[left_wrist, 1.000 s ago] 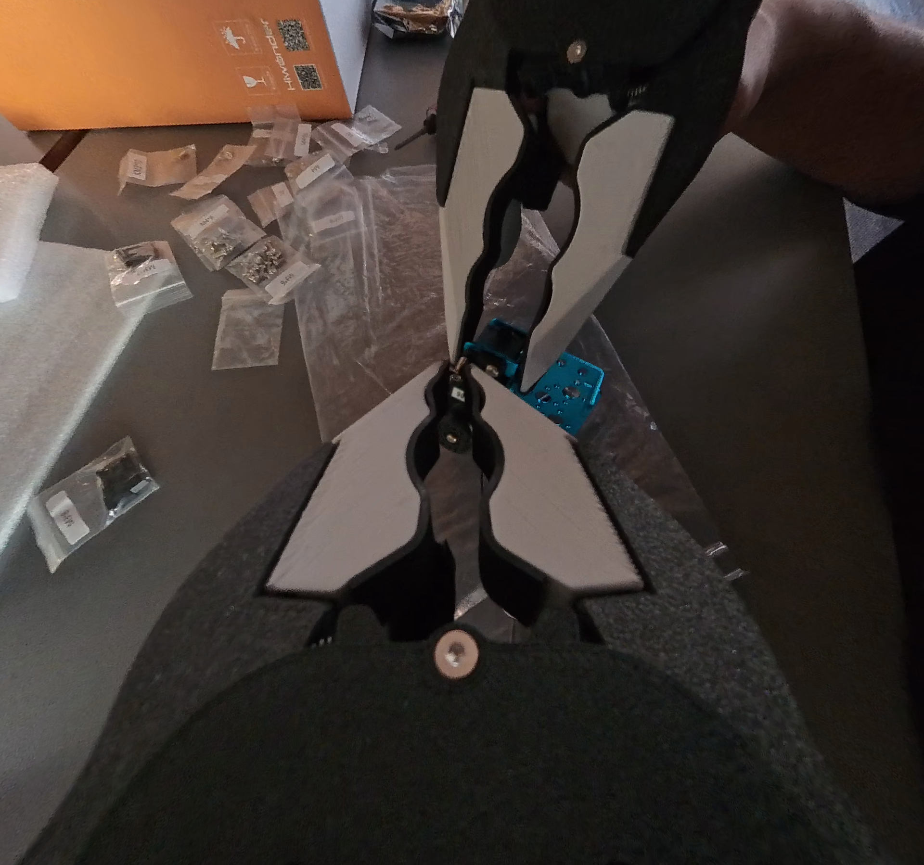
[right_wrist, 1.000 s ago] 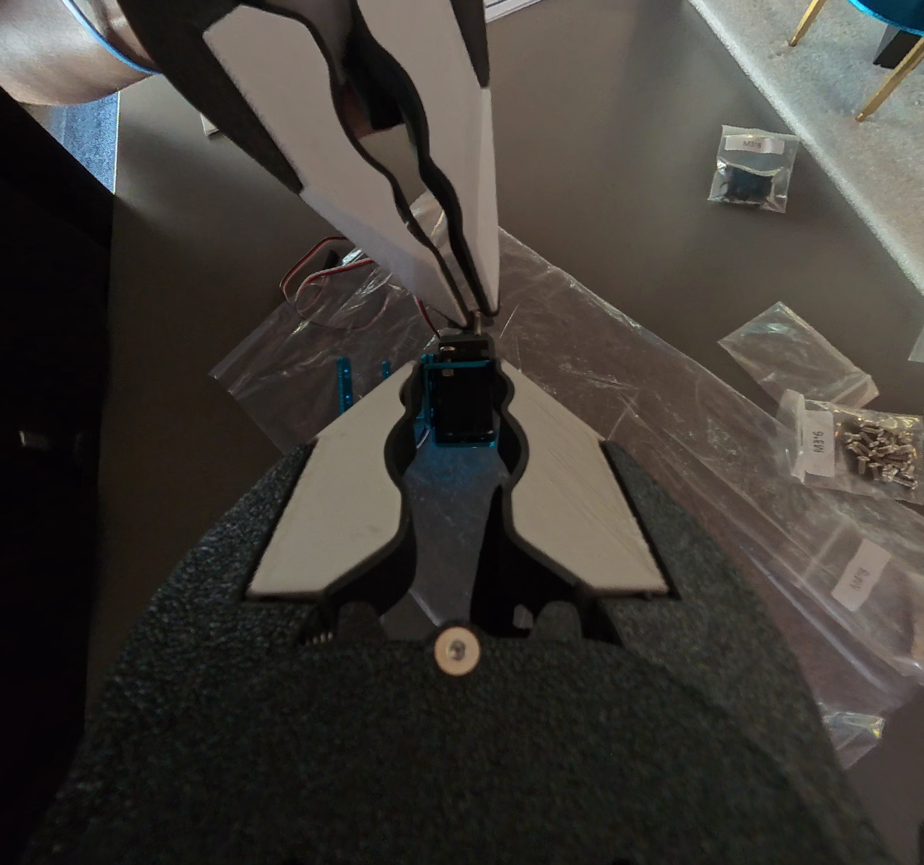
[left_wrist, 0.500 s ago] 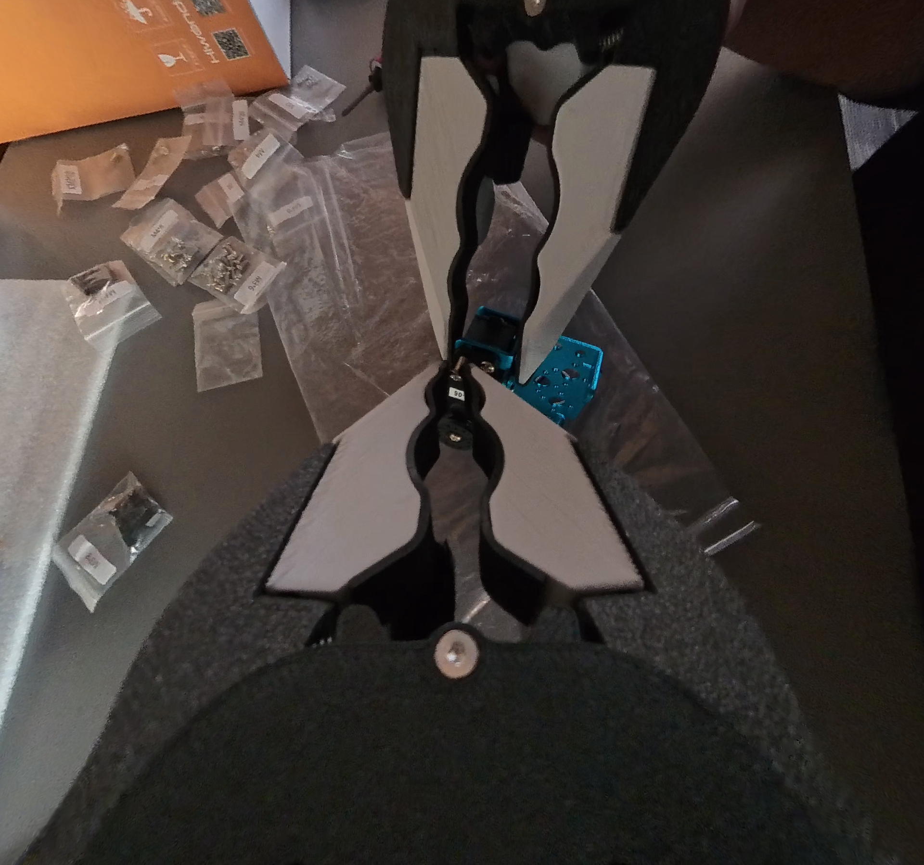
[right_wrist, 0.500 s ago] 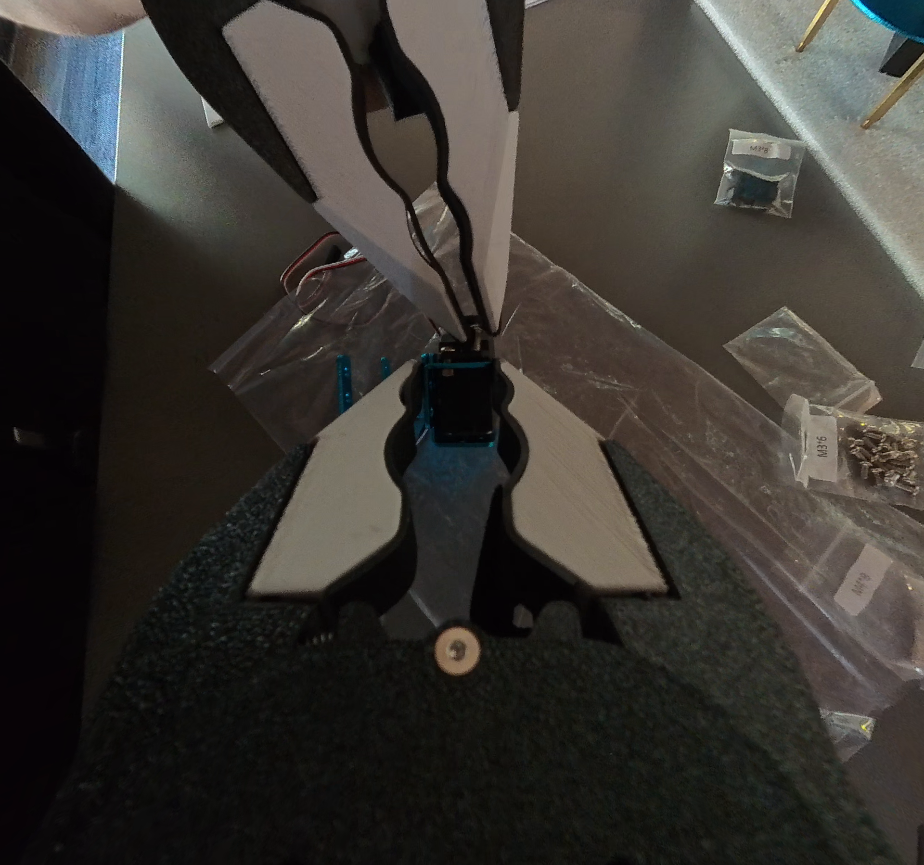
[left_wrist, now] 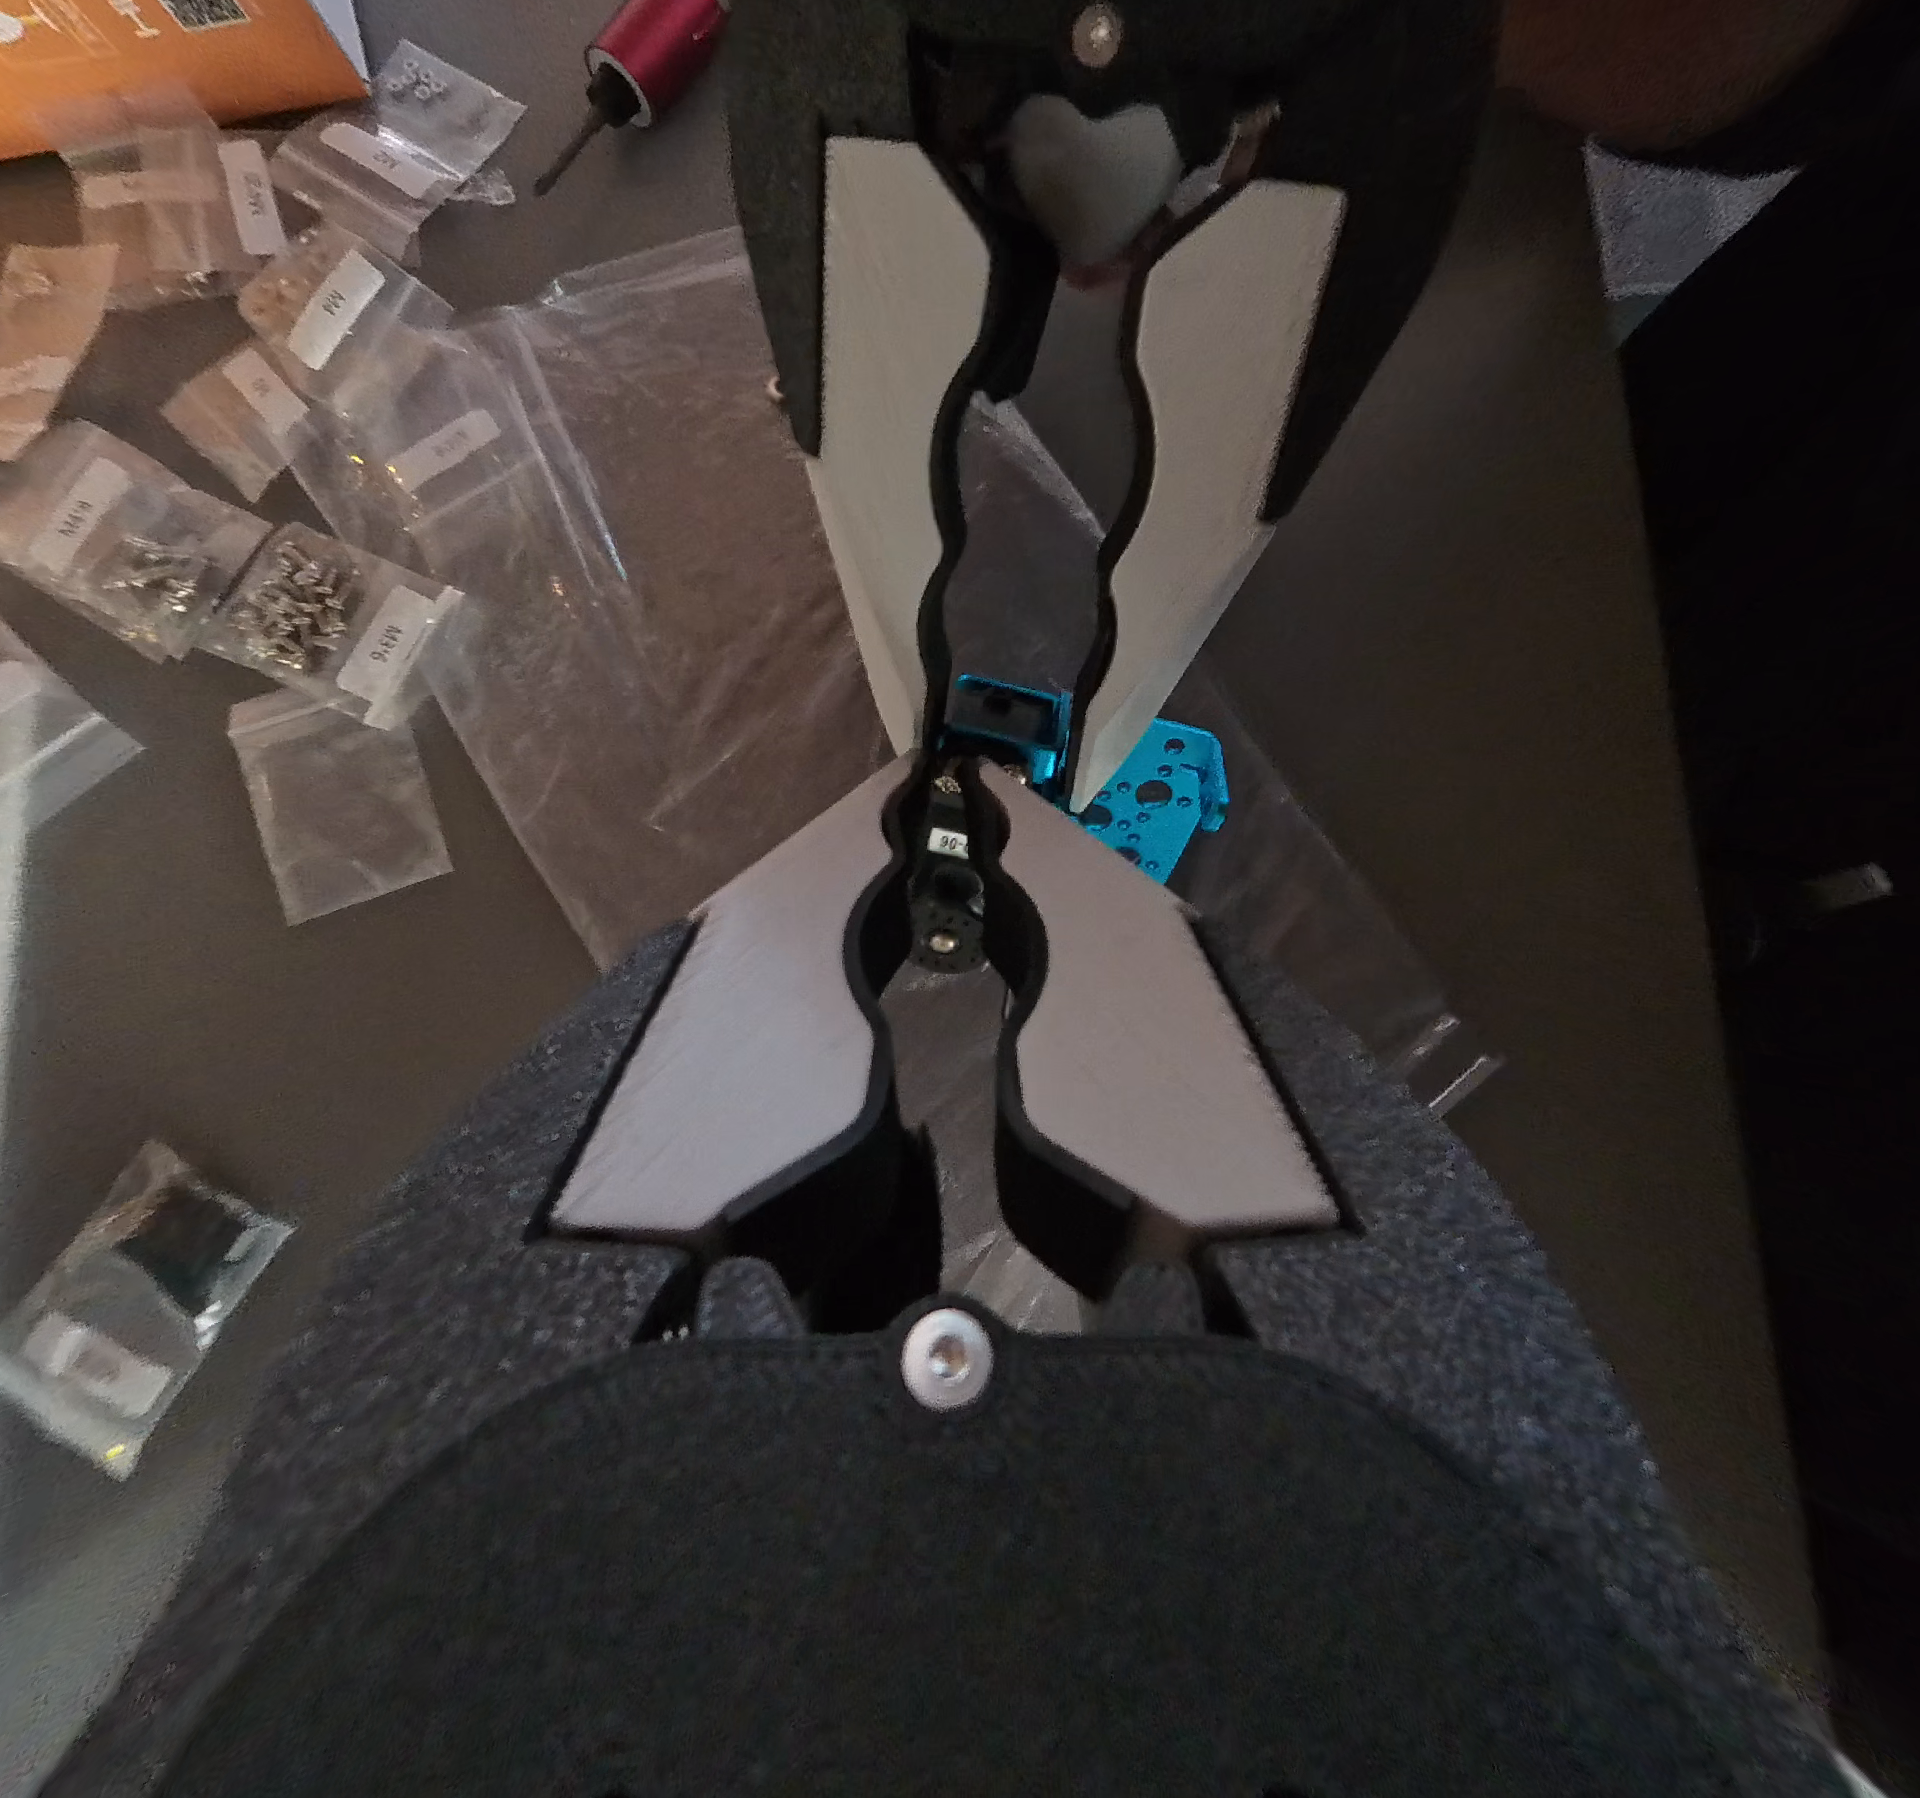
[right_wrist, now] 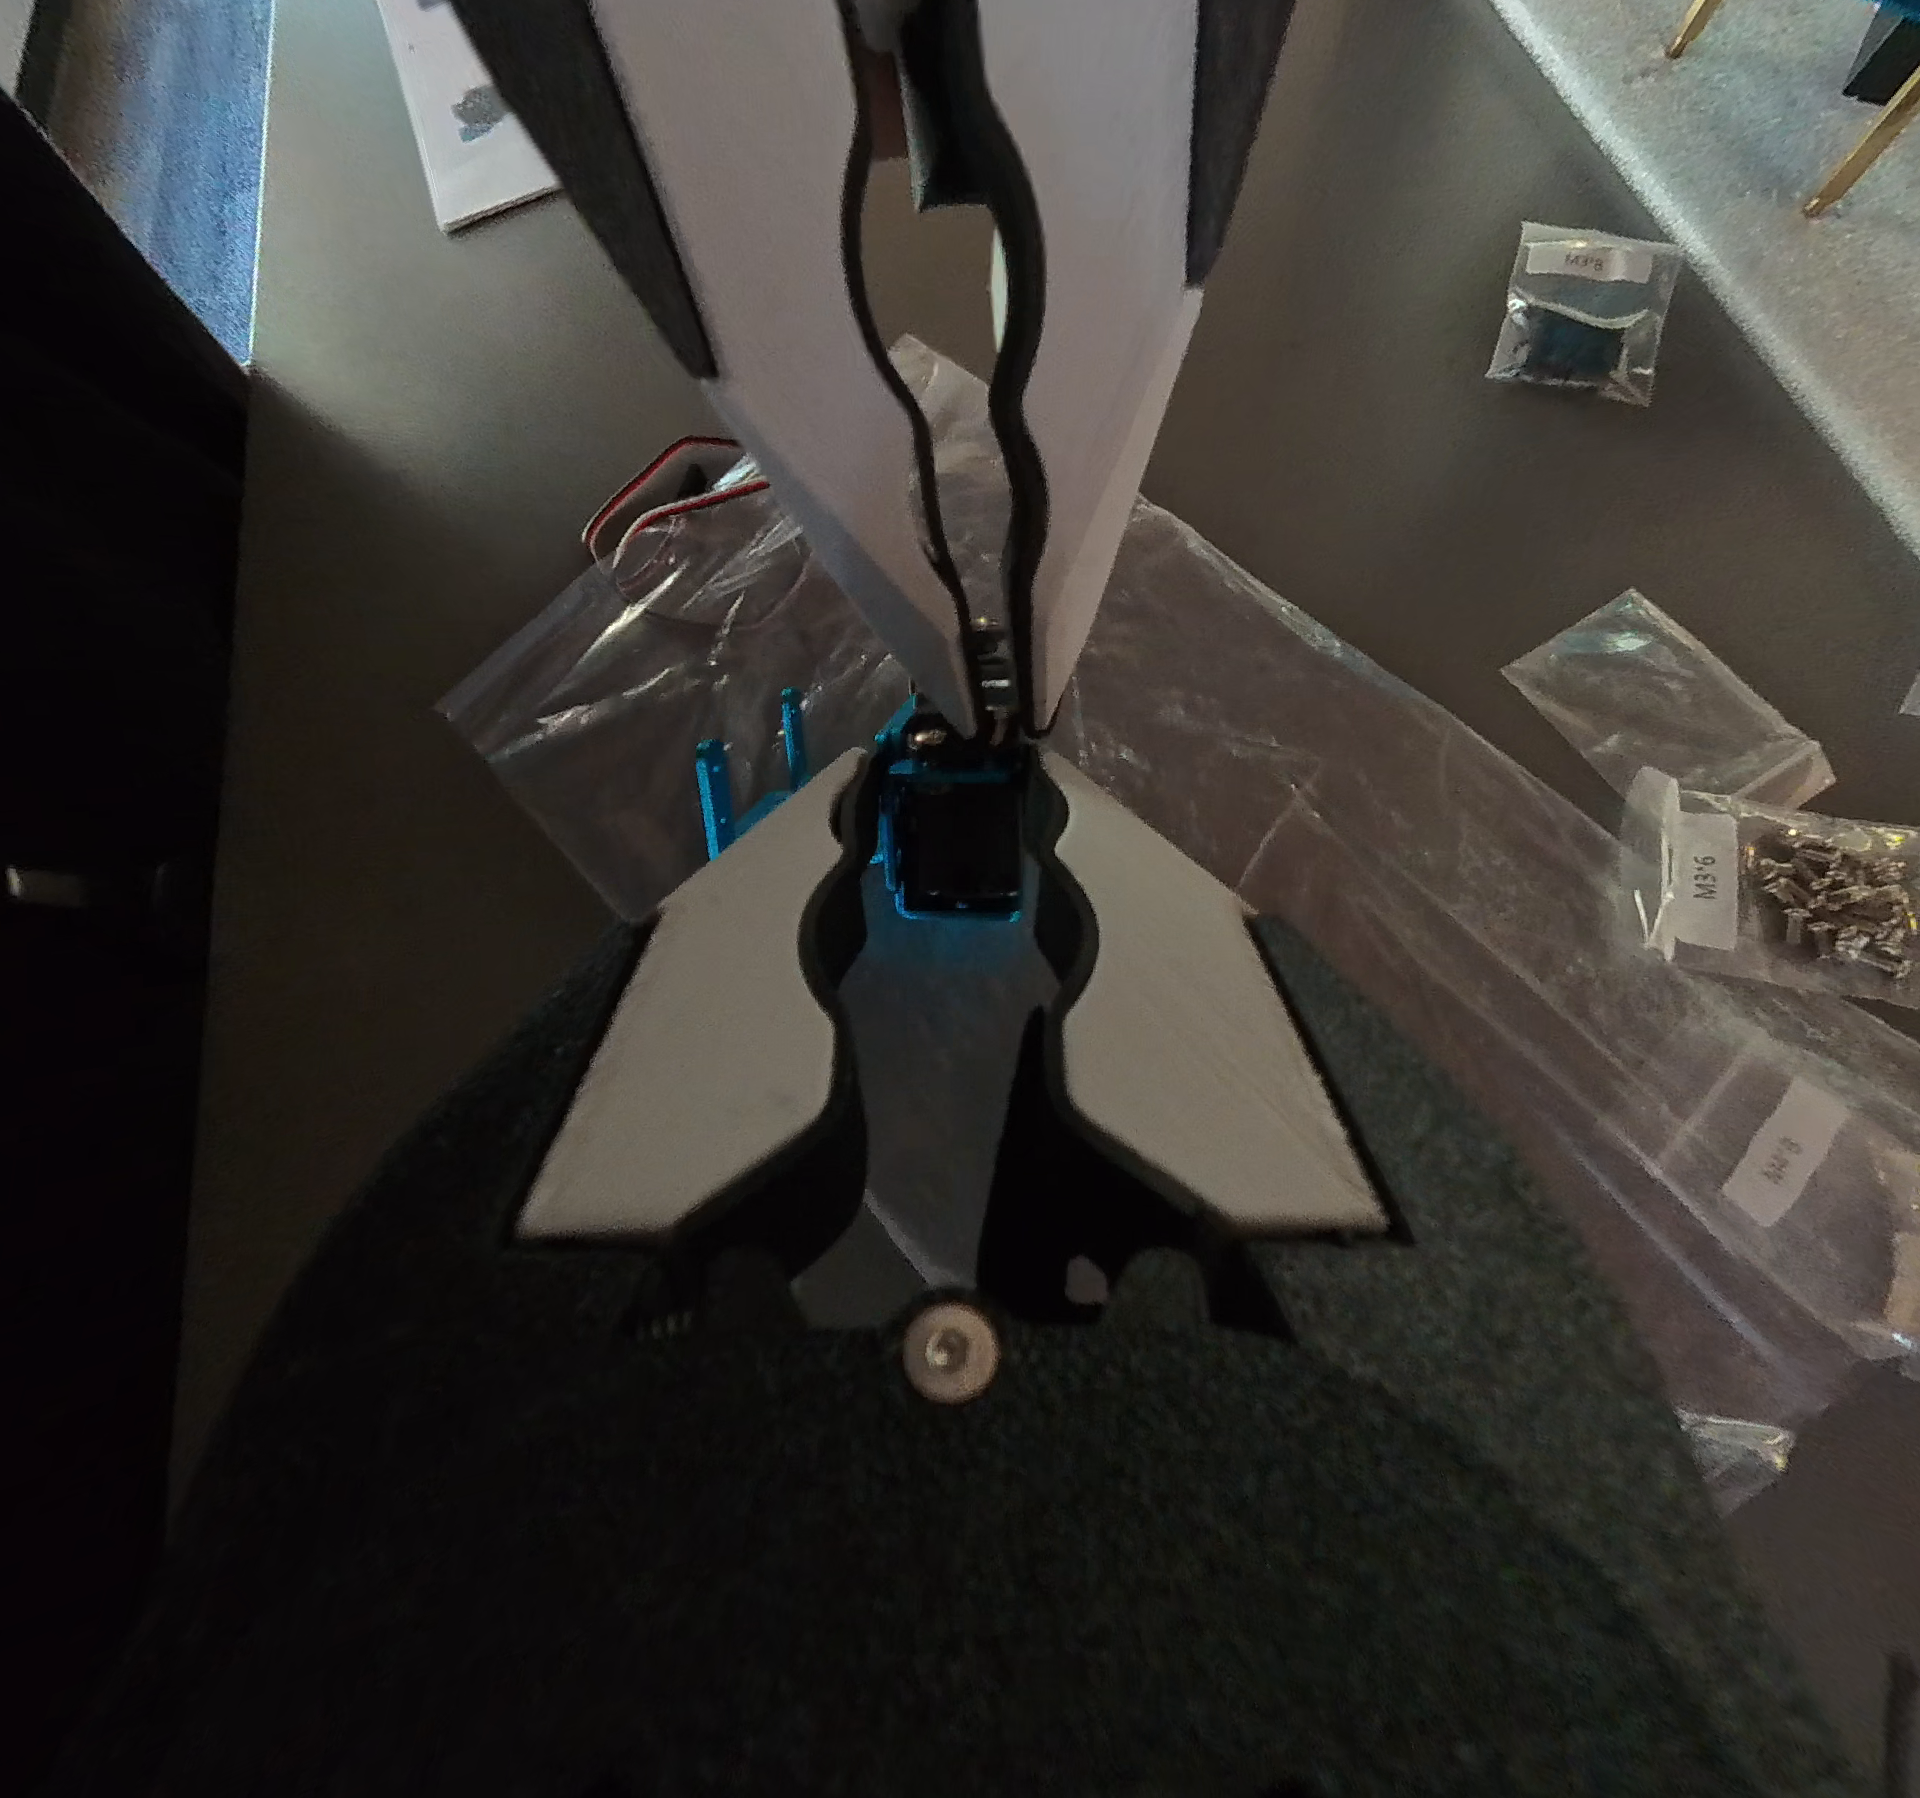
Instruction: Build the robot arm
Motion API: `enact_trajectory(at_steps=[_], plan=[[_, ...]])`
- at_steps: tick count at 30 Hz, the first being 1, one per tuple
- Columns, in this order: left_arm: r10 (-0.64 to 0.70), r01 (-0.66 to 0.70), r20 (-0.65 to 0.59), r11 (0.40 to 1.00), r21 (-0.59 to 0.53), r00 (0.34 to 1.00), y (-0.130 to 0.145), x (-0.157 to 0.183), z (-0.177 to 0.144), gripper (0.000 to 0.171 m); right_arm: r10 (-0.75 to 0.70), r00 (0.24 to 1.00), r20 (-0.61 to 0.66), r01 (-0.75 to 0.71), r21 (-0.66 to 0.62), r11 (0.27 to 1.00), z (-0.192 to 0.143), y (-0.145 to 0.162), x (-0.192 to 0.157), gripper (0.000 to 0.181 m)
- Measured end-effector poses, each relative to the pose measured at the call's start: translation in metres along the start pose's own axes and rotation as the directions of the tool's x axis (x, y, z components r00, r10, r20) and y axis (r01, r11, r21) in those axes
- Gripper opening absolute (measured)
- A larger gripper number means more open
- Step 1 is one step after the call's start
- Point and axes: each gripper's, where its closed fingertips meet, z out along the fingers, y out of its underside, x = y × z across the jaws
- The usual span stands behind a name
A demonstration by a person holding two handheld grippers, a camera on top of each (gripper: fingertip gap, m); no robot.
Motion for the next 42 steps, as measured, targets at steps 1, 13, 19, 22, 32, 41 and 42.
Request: enact_trajectory(at_steps=[1, 13, 19, 22, 32, 41, 42], plan=[[-0.023, 0.023, -0.023, 1.0, 0.009, 0.999, -0.001, 0.0, 0.001, 0.005, -0.002, 1.0, 0.005, 0.002, 0.004, 1.0, -0.001, 0.001, 0.0, 0.026], [-0.106, 0.109, -0.08, 0.994, 0.033, 0.991, -0.001, 0.003, 0.001, 0.007, -0.006, 1.0, 0.019, 0.006, 0.006, 1.0, -0.002, 0.002, -0.001, 0.026], [-0.135, 0.141, -0.1, 0.989, 0.051, 0.986, -0.002, 0.003, 0.002, 0.008, -0.011, 1.0, 0.015, 0.01, 0.003, 1.0, -0.003, 0.002, -0.001, 0.026], [-0.159, 0.167, -0.112, 0.984, 0.062, 0.981, -0.002, 0.001, 0.002, 0.008, -0.011, 1.0, 0.012, 0.011, 0.0, 1.0, -0.003, 0.003, 0.0, 0.026], [-0.181, 0.192, -0.113, 0.977, 0.091, 0.977, -0.001, 0.001, 0.0, 0.012, -0.009, 1.0, 0.013, 0.009, 0.0, 1.0, -0.003, 0.003, 0.0, 0.026], [-0.188, 0.196, -0.068, 0.972, 0.131, 0.98, 0.0, -0.01, -0.007, 0.012, -0.012, 1.0, 0.01, 0.012, 0.0, 1.0, -0.003, 0.002, -0.001, 0.026], [-0.187, 0.195, -0.072, 0.972, 0.132, 0.98, -0.001, -0.01, -0.006, 0.012, -0.012, 1.0, 0.01, 0.012, 0.001, 1.0, -0.003, 0.002, -0.001, 0.026]])
